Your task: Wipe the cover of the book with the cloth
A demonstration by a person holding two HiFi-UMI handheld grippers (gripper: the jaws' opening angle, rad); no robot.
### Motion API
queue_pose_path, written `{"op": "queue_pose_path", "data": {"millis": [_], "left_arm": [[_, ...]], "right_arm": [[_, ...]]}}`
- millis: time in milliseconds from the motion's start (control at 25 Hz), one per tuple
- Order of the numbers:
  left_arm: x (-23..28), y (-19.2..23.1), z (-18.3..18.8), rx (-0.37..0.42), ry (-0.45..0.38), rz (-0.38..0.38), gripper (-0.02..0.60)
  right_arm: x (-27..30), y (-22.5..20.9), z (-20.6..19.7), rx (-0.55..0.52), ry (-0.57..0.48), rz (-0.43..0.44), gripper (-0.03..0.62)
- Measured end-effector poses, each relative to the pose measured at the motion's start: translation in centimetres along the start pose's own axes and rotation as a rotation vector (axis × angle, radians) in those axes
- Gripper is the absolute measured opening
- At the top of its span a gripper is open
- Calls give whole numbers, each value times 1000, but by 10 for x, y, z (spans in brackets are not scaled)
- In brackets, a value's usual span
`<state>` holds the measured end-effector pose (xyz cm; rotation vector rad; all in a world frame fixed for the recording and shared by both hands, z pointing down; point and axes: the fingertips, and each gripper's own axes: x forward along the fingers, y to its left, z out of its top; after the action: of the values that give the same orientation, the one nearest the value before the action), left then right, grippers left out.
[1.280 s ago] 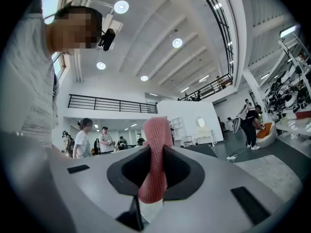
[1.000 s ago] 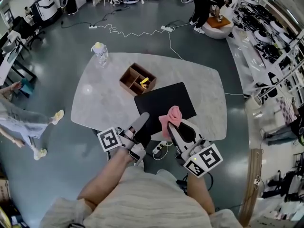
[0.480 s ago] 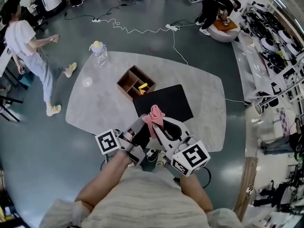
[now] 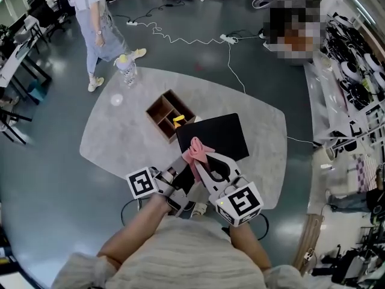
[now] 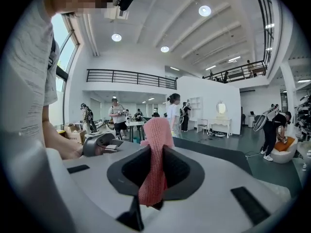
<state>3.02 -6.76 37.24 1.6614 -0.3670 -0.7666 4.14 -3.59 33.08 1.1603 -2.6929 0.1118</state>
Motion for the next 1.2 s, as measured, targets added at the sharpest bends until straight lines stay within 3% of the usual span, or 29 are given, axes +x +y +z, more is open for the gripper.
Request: {"op": "queue_pose_path", "data": {"millis": [600,1200], "left_arm": [[11,-1,10,-19,-6,-8,81],[11,-1,15,-30,17,-17,83]], "right_arm": [[3,-35,-4,-16,14,-58,57],[-24,-104,-35,35,77,-255,57]]}}
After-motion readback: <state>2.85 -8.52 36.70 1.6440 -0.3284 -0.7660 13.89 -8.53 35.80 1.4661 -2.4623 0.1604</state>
